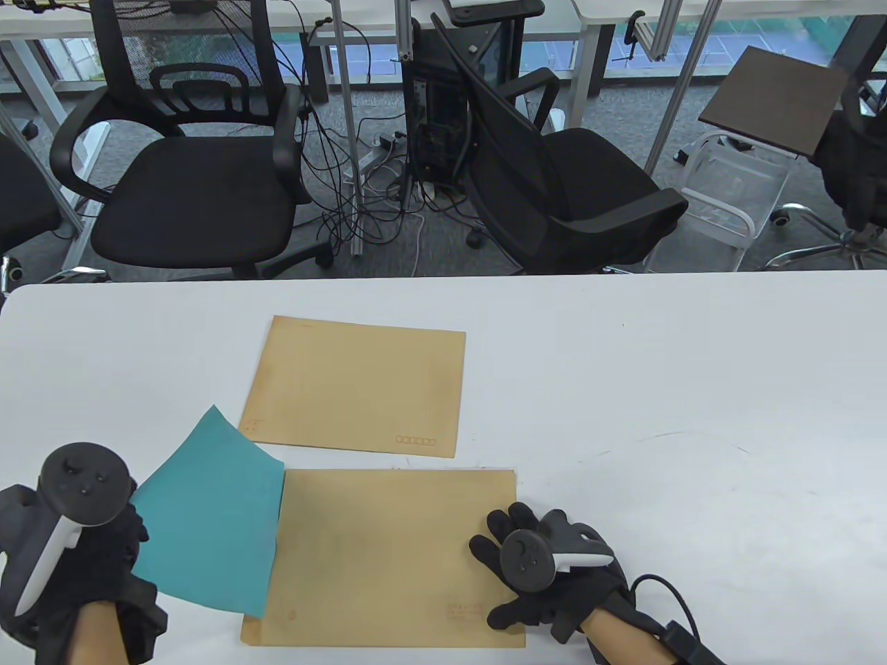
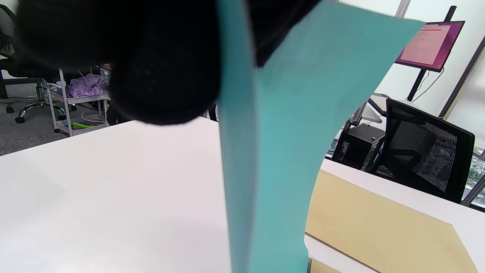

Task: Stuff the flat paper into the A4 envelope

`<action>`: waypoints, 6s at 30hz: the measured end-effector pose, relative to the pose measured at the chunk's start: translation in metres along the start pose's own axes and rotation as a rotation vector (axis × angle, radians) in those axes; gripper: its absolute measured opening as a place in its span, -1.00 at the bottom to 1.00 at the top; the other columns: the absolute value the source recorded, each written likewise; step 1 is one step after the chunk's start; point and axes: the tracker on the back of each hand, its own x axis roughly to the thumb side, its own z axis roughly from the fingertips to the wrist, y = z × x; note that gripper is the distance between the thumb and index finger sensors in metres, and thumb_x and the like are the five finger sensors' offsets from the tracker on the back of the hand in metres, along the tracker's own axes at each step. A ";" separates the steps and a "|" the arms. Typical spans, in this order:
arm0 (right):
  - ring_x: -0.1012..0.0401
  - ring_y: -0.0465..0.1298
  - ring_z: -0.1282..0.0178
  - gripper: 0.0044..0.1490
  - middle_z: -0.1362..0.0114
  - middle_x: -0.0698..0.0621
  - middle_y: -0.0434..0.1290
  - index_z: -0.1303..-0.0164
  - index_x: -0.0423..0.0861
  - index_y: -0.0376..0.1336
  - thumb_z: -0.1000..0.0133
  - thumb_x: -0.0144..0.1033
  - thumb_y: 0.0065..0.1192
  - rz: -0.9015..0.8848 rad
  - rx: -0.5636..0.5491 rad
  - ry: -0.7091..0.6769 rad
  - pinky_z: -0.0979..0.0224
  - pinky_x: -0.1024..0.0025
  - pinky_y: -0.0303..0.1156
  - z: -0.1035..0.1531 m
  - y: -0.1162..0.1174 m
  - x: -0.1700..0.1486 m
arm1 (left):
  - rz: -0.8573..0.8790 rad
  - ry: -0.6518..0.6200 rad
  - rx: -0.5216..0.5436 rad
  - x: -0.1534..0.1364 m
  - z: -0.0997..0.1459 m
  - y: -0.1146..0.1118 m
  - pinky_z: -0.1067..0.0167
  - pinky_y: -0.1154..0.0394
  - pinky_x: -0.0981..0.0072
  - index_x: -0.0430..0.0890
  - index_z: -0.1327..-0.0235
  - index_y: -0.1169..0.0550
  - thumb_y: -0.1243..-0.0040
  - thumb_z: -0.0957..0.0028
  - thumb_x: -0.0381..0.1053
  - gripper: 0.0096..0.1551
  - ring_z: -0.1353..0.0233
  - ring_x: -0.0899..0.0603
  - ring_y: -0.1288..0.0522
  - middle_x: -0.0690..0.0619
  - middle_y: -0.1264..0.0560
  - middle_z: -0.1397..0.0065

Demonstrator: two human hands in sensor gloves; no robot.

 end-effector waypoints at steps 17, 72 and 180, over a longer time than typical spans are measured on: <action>-0.38 -0.66 -0.53 0.27 -0.62 -0.30 -0.66 -0.70 -0.11 -0.54 -0.23 0.22 0.08 -0.012 0.003 -0.003 -0.28 -0.62 -0.59 0.000 0.000 -0.001 | -0.080 0.004 -0.074 0.003 -0.013 -0.016 0.26 -0.64 0.11 -0.17 -0.20 -0.64 -0.25 -0.02 -0.19 -0.54 0.26 -0.18 -0.72 -0.26 -0.69 -0.05; -0.34 -0.72 -0.49 0.27 -0.59 -0.27 -0.71 -0.68 -0.10 -0.58 -0.24 0.21 0.06 -0.047 0.011 -0.016 -0.24 -0.60 -0.64 -0.001 0.002 -0.003 | 0.169 0.038 -0.311 -0.029 -0.053 -0.132 0.26 -0.64 0.11 -0.20 -0.32 -0.56 -0.24 -0.05 -0.16 -0.47 0.24 -0.18 -0.73 -0.24 -0.68 -0.06; -0.31 -0.74 -0.47 0.27 -0.57 -0.25 -0.74 -0.66 -0.10 -0.60 -0.25 0.21 0.05 -0.074 0.014 -0.020 -0.23 -0.57 -0.68 -0.001 0.005 -0.006 | -0.165 -0.265 -0.326 0.027 -0.038 -0.227 -0.33 -0.21 -0.39 -0.23 -0.66 -0.19 -0.12 -0.05 0.29 0.01 -0.48 -0.56 -0.22 -0.43 -0.09 -0.62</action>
